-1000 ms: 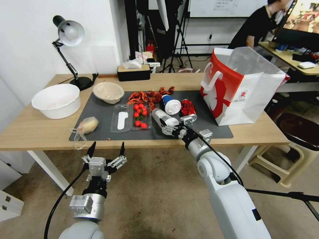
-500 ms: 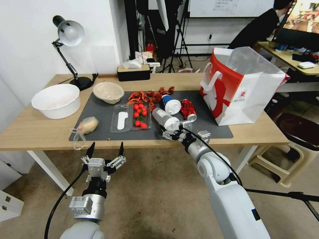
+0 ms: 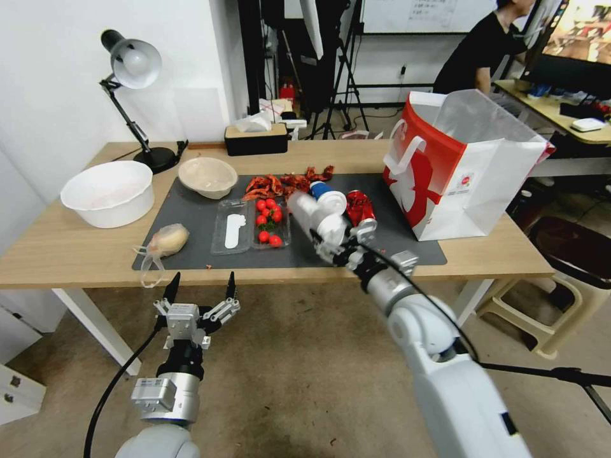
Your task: Pick up the trash from the table and place it into the takeout bag.
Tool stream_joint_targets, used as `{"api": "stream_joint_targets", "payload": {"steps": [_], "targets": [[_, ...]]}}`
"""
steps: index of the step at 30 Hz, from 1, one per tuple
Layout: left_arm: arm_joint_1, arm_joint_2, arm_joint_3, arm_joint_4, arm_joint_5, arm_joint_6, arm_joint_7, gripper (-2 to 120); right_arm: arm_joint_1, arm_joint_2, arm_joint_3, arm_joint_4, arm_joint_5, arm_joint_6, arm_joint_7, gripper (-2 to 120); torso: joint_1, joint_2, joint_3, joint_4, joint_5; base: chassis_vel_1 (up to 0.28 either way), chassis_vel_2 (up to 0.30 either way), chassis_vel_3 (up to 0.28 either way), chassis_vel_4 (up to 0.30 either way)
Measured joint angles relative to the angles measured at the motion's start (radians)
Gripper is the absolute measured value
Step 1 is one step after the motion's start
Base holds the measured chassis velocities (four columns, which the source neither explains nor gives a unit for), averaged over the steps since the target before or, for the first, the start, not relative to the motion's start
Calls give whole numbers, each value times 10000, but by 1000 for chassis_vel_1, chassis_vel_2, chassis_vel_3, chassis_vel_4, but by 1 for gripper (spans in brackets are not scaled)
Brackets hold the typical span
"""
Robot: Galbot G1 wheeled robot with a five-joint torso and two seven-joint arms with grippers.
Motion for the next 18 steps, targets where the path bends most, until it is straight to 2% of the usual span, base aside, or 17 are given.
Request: {"api": "stream_joint_targets", "payload": {"steps": [3, 4, 5, 6, 9, 10, 11, 12, 13, 15, 18], "targets": [[10, -14, 2, -15, 16, 0, 11, 100, 49, -221, 228, 295, 206, 58, 73, 68, 0, 0, 0, -1, -2, 0, 0, 0, 0], [54, -66, 16, -37, 84, -19, 40, 100, 247, -938, 1011, 1036, 1018, 106, 424, 68, 0, 0, 0, -2, 1, 0, 0, 0, 0], [54, -66, 16, -37, 84, -19, 40, 100, 247, -938, 1011, 1036, 1018, 106, 424, 68, 0, 0, 0, -2, 1, 0, 0, 0, 0], [85, -90, 24, -39, 127, -58, 53, 100, 404, -1433, 1515, 1439, 1645, 70, 821, 68, 1, 1, 0, -1, 1, 0, 0, 0, 0], [106, -101, 32, -39, 149, -83, 58, 100, 567, -1845, 1925, 1689, 2131, 27, 1209, 68, 0, 0, 0, -3, -5, 0, 0, 0, 0], [124, -103, 35, -39, 160, -112, 62, 100, 845, -2474, 2451, 1894, 2865, -204, 1933, 68, 0, 1, 0, -2, -2, 0, 0, 0, 0], [123, -92, 36, -37, 160, -118, 65, 100, 1030, -2813, 2699, 1891, 3148, -421, 2317, 68, 0, 1, -1, -1, 3, 0, 0, 0, 0], [120, -60, 35, -34, 159, -121, 65, 100, 1375, -3508, 3130, 1541, 3513, -721, 2946, 68, 0, 1, 0, 0, -8, 0, 0, 0, 0], [120, -60, 35, -34, 159, -121, 65, 100, 1375, -3508, 3130, 1541, 3513, -721, 2946, 68, 0, 1, 0, 0, -8, 0, 0, 0, 0], [137, 1, 36, -141, 157, -76, 62, 100, 1988, -4250, 3323, 805, 4136, -1406, 3740, 68, 0, 0, 0, -3, 1, 0, 0, 0, 0], [131, 57, 38, -230, 151, -38, 63, 100, 2525, -4582, 3295, 268, 4554, -1795, 4219, 68, 1, 1, 0, -1, 5, 0, 0, 0, 0]]}}
